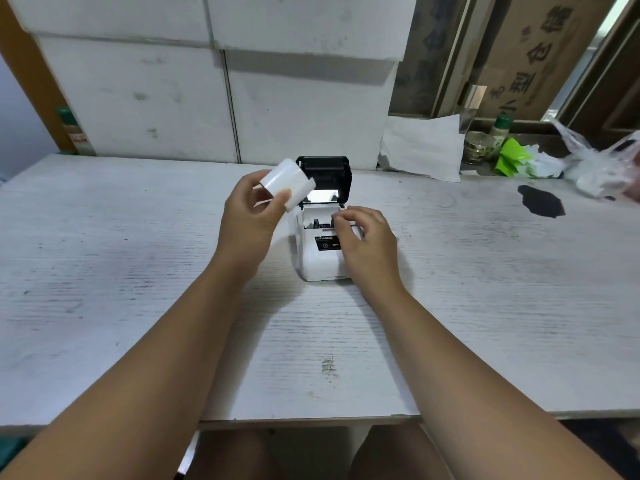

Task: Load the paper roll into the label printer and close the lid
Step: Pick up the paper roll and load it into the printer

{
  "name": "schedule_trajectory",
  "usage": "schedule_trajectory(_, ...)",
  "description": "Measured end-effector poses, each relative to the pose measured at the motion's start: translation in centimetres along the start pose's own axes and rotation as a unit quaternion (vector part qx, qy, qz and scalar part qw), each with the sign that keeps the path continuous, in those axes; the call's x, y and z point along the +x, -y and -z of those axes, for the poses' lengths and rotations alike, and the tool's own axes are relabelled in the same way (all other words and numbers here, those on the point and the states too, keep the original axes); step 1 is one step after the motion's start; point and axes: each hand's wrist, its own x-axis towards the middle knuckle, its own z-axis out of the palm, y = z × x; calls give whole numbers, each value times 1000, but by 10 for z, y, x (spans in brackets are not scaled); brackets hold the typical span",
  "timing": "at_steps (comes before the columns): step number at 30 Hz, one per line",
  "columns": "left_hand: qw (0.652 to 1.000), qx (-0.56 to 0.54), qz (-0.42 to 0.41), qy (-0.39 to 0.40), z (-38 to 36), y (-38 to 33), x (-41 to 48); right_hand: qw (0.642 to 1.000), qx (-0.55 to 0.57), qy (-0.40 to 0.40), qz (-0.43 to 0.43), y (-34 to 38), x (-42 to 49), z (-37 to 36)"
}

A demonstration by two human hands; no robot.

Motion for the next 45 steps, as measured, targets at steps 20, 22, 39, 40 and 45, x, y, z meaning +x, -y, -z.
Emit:
schedule_trajectory(20,975,182,-47,117,-11,7,-5,986,-13,166,5,1,5,9)
schedule_trajectory(22,975,173,-41,130,-8,10,-3,985,-27,171,13,1,5,9)
schedule_trajectory(39,978,167,-27,124,0,12,1,964,-127,213,95,-3,21,15)
schedule_trajectory(40,975,179,-34,125,0,12,0,967,-109,211,92,-4,20,15)
schedule_trajectory(45,959,246,-66,126,1,13,1,977,-32,203,56,-8,18,15)
